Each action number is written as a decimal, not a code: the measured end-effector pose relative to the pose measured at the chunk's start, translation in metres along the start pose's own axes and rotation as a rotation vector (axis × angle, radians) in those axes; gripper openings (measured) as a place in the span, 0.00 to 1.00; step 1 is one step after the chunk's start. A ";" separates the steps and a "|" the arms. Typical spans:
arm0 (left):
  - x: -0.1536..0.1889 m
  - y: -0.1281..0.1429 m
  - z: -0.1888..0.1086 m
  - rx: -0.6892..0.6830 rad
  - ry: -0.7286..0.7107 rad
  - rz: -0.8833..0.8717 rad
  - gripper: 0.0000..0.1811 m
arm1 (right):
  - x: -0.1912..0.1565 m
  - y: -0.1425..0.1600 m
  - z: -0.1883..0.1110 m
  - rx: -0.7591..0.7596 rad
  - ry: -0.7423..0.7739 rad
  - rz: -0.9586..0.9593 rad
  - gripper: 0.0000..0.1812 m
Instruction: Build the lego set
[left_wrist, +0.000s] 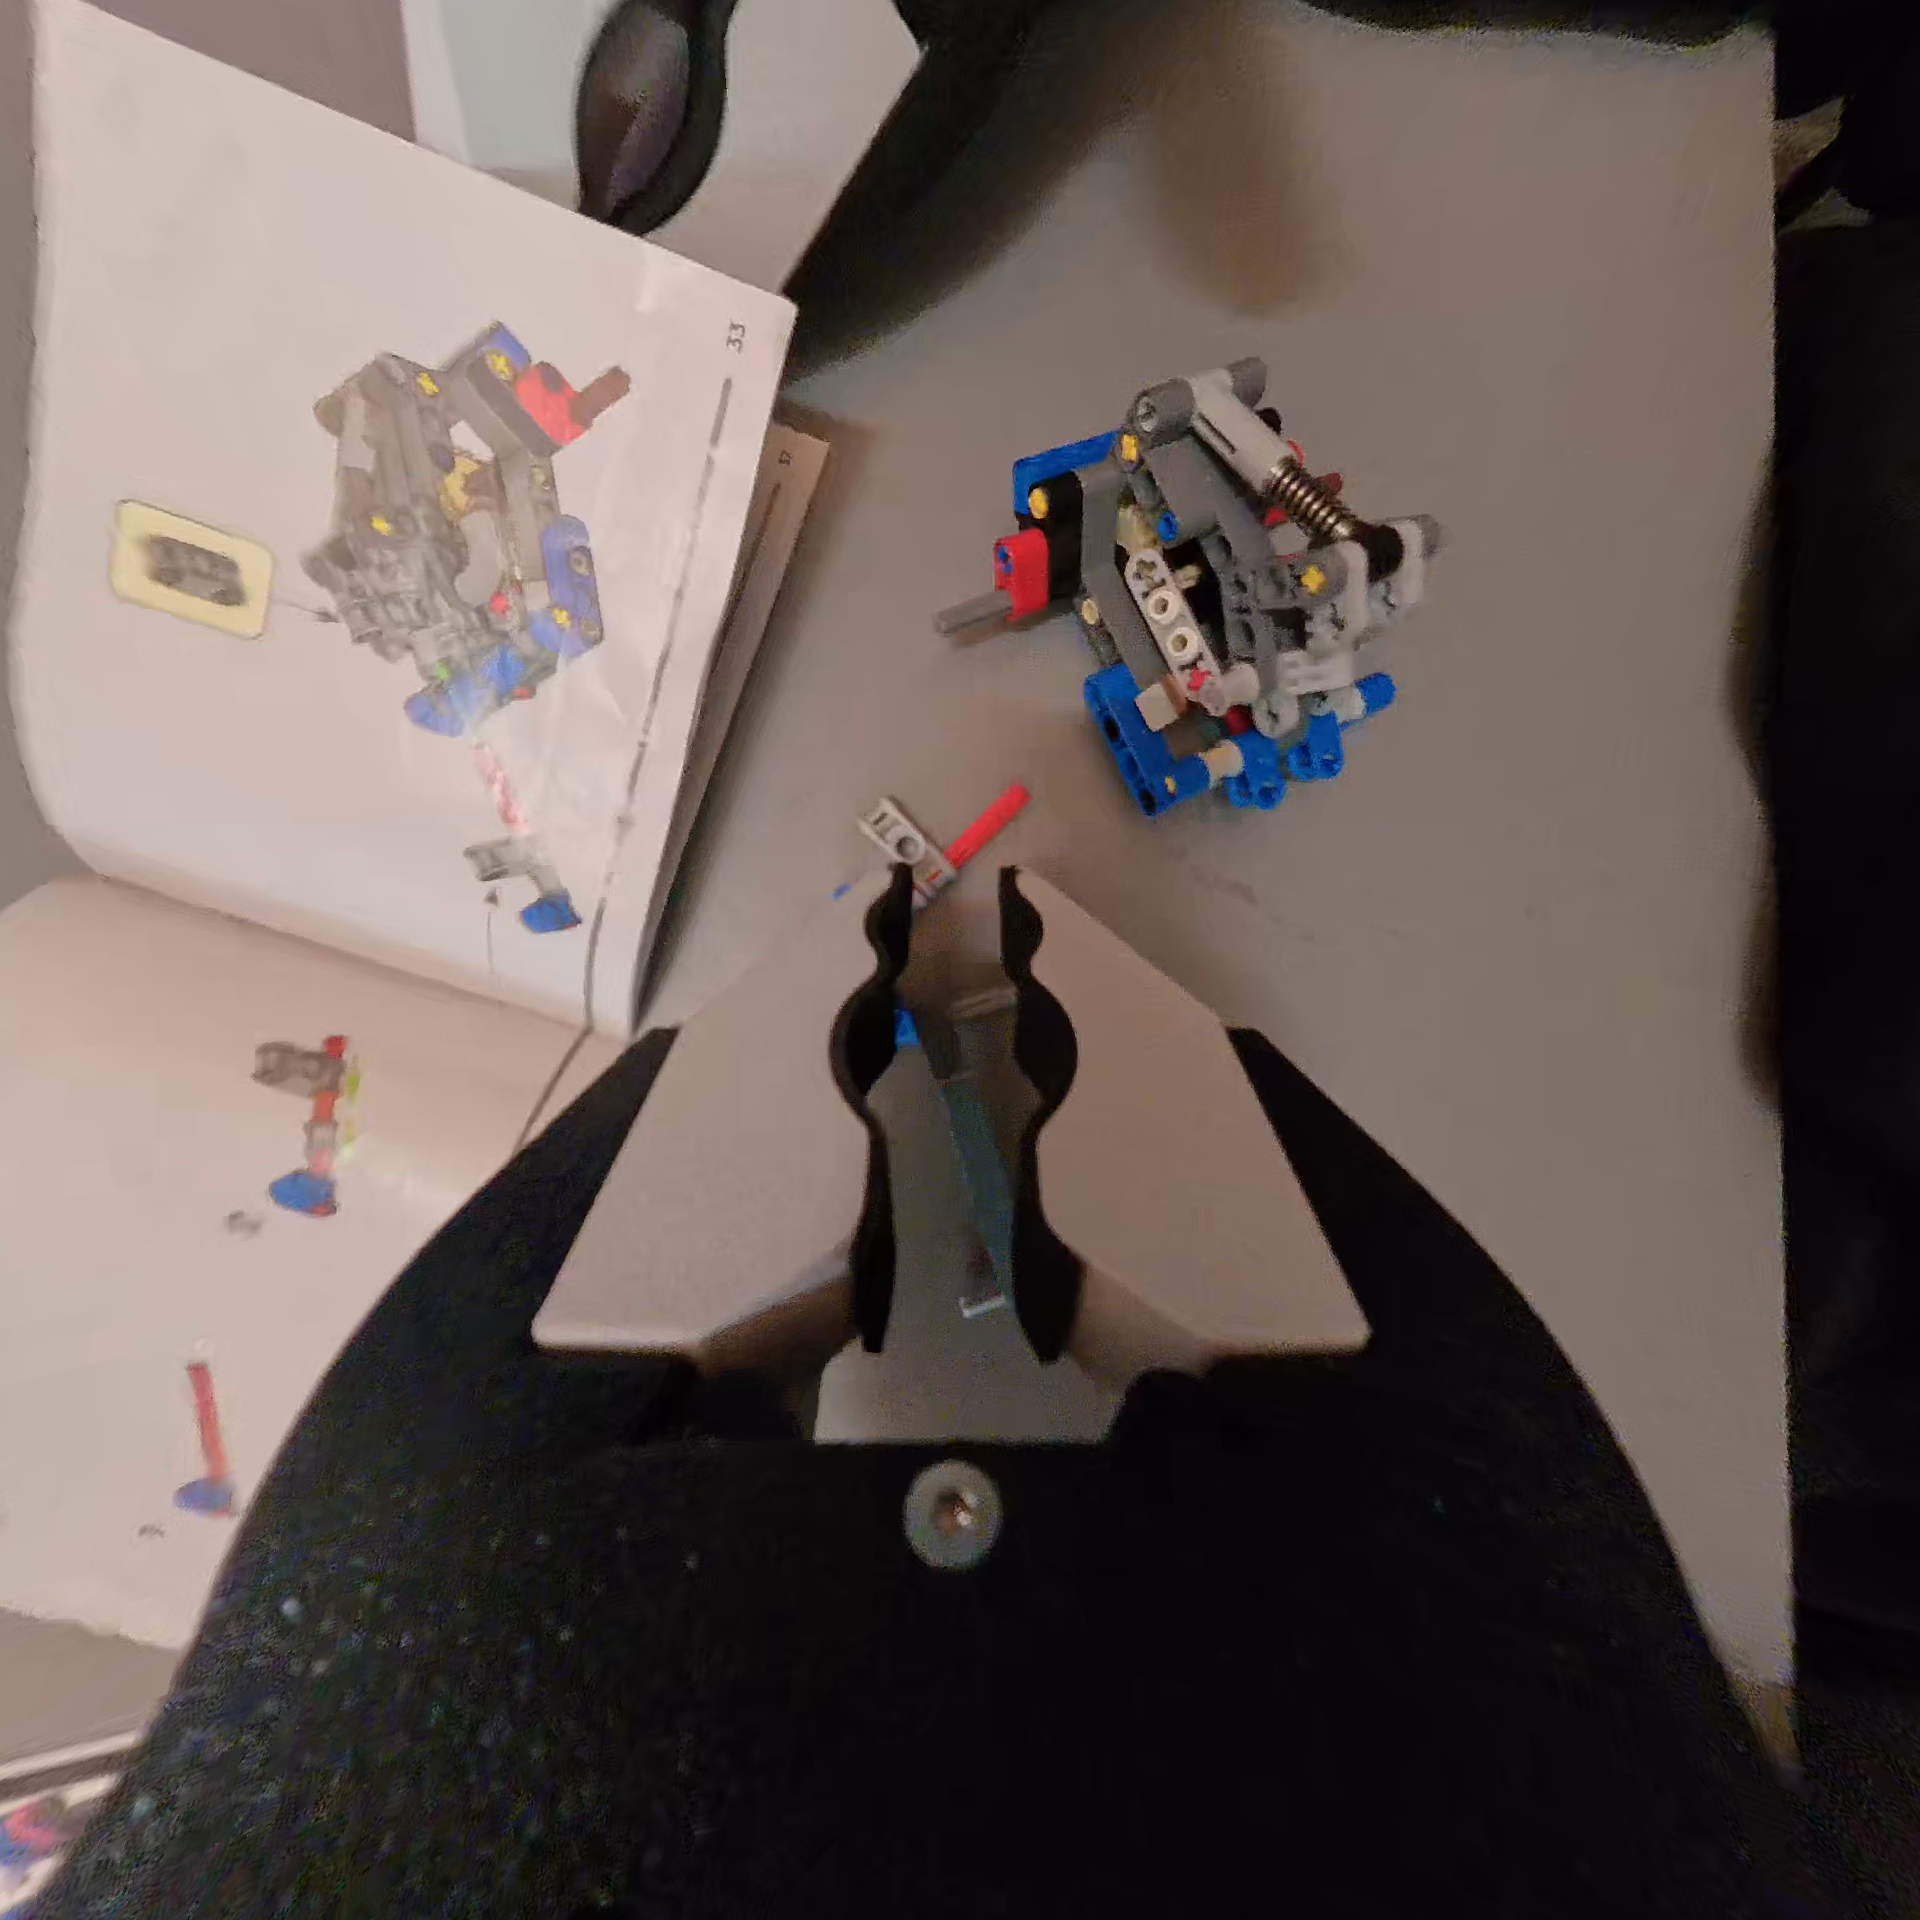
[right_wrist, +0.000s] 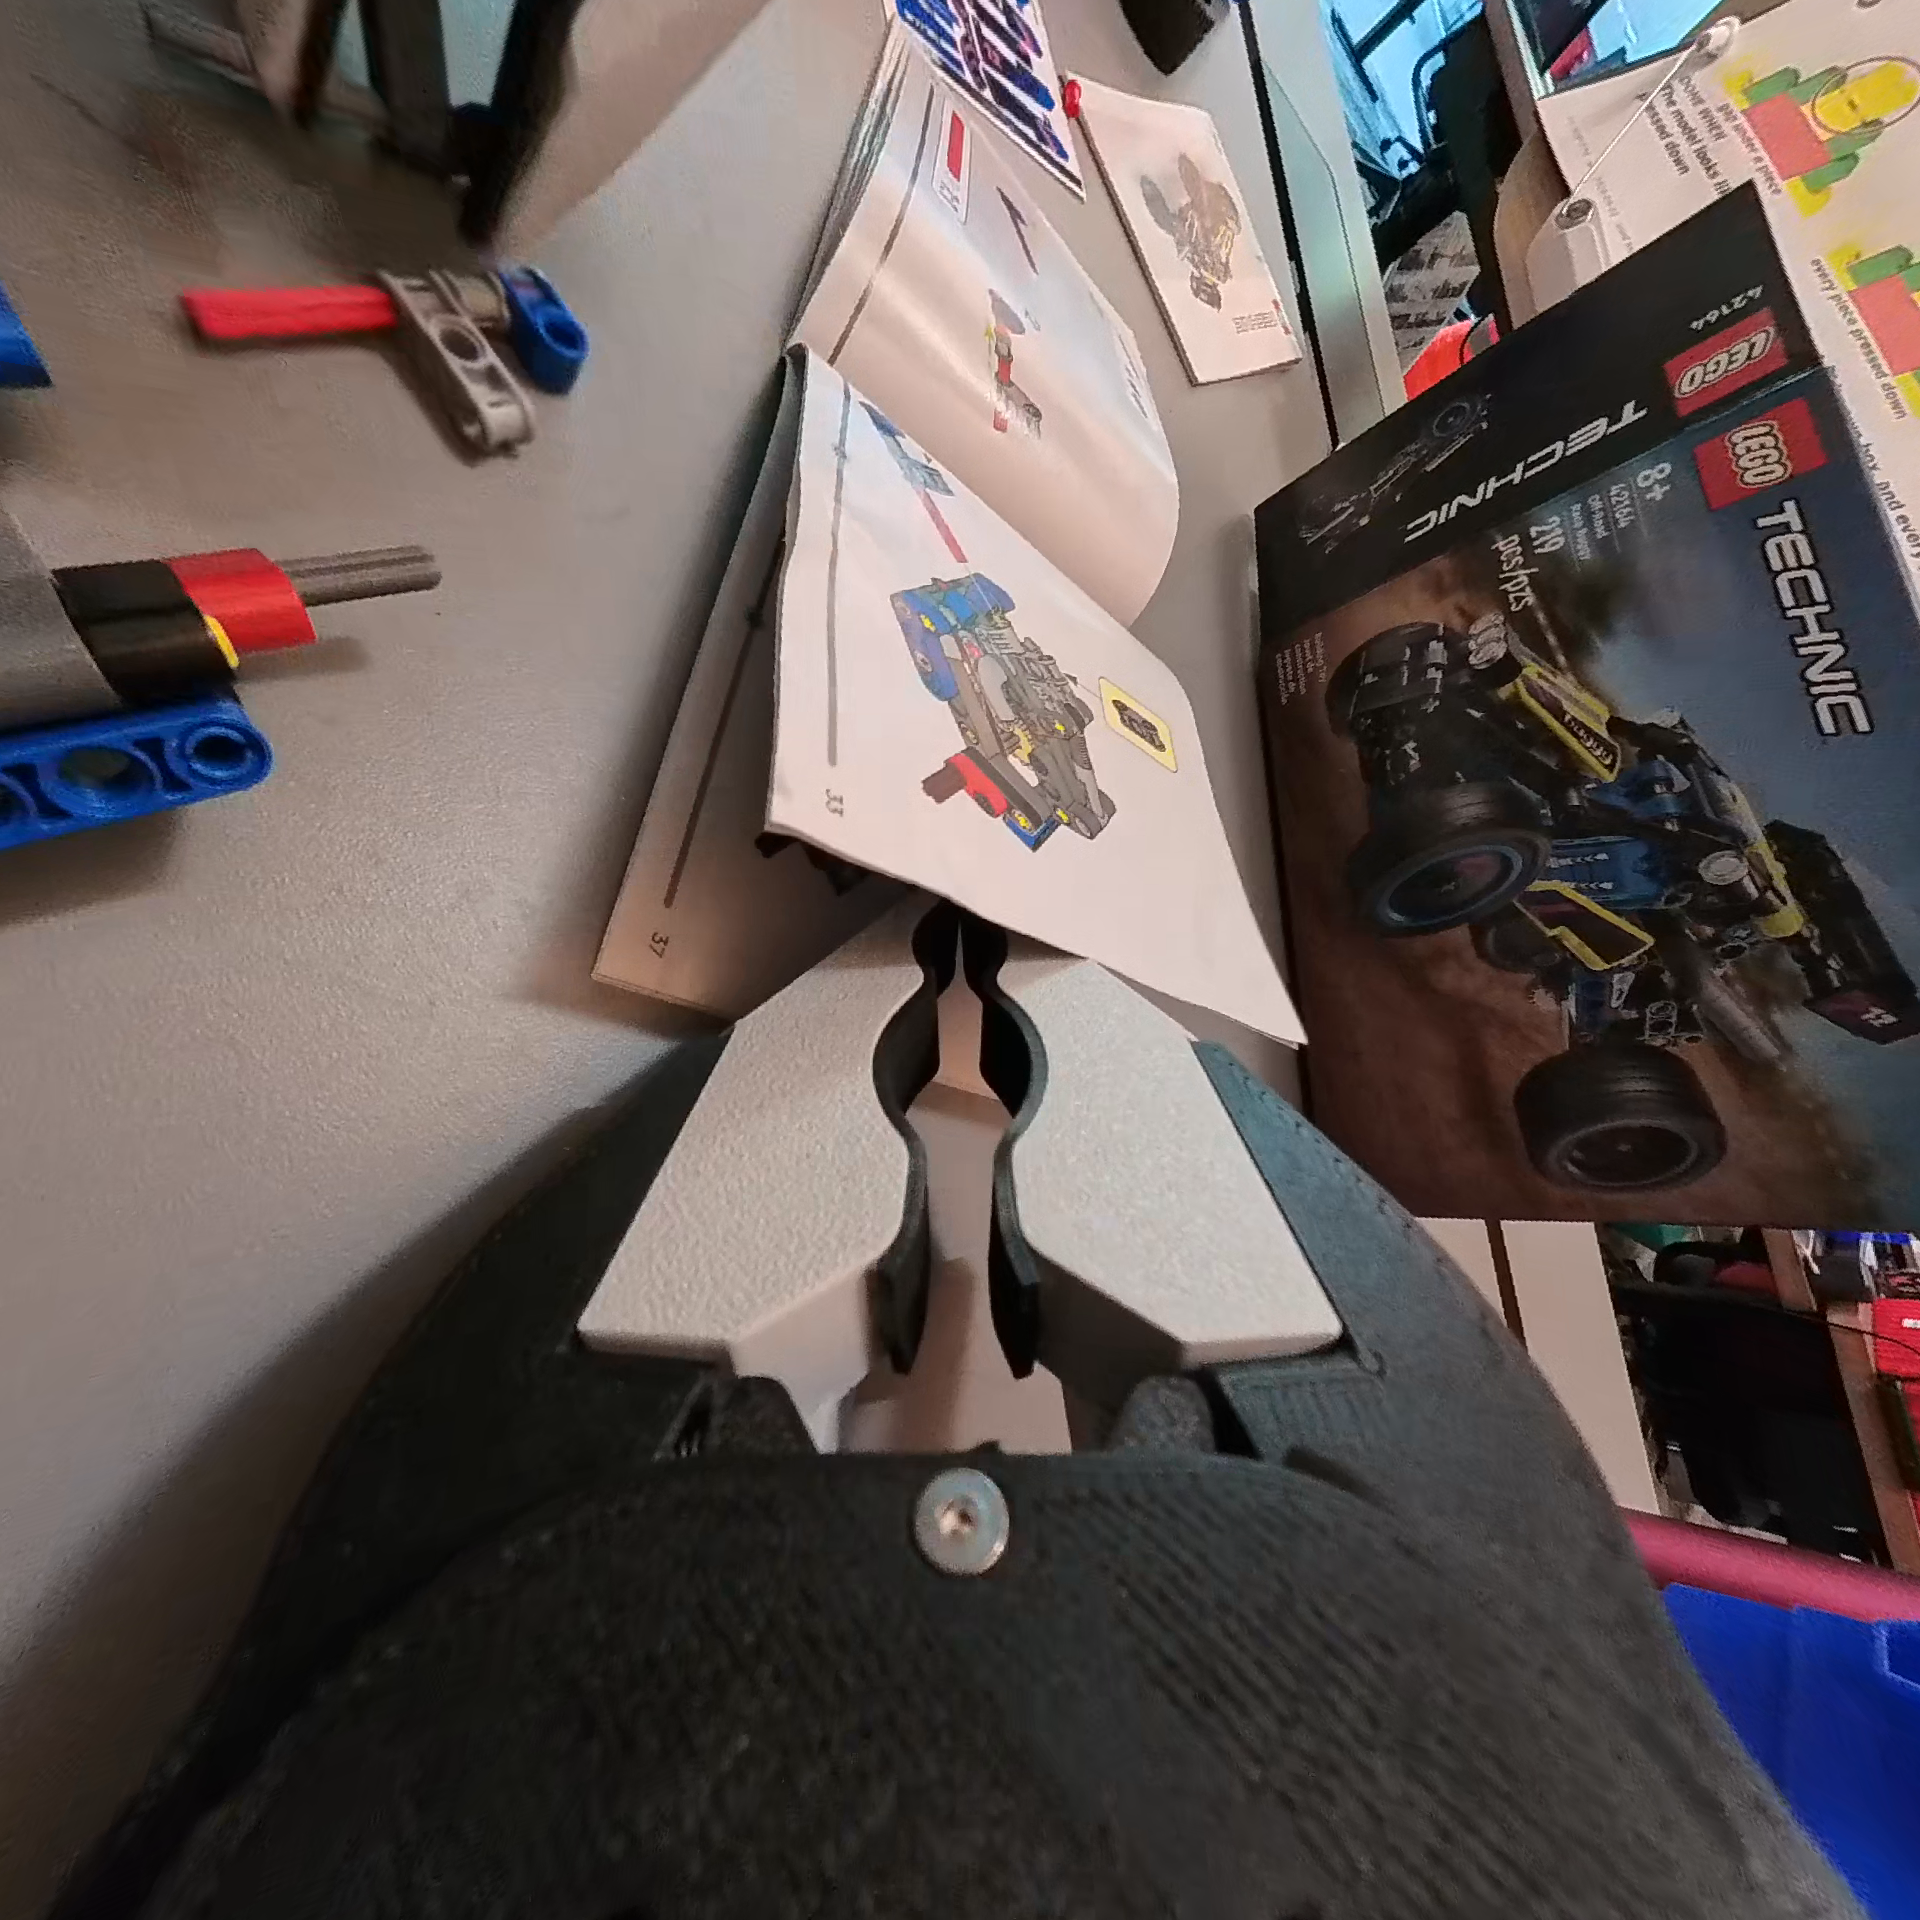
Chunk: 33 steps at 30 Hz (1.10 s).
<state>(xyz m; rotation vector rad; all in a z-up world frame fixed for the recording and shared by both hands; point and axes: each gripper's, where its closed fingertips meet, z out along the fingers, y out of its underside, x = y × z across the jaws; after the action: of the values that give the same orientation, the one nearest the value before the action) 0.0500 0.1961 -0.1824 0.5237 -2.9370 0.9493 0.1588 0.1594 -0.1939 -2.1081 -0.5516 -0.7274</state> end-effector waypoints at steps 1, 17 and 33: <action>-0.003 -0.002 -0.005 0.018 -0.025 0.029 0.07 | 0.000 0.000 0.000 -0.002 0.000 -0.002 0.00; -0.013 0.018 0.013 -0.179 -0.088 0.061 0.11 | 0.003 0.000 0.000 0.014 0.006 0.044 0.00; 0.001 0.011 -0.015 0.030 -0.586 0.308 0.07 | -0.001 -0.004 -0.012 0.036 -0.138 0.330 0.15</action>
<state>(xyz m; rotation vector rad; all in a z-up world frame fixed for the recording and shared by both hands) 0.0442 0.2128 -0.1760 0.4125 -3.6181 1.0072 0.1514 0.1518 -0.1864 -2.1559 -0.2757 -0.3847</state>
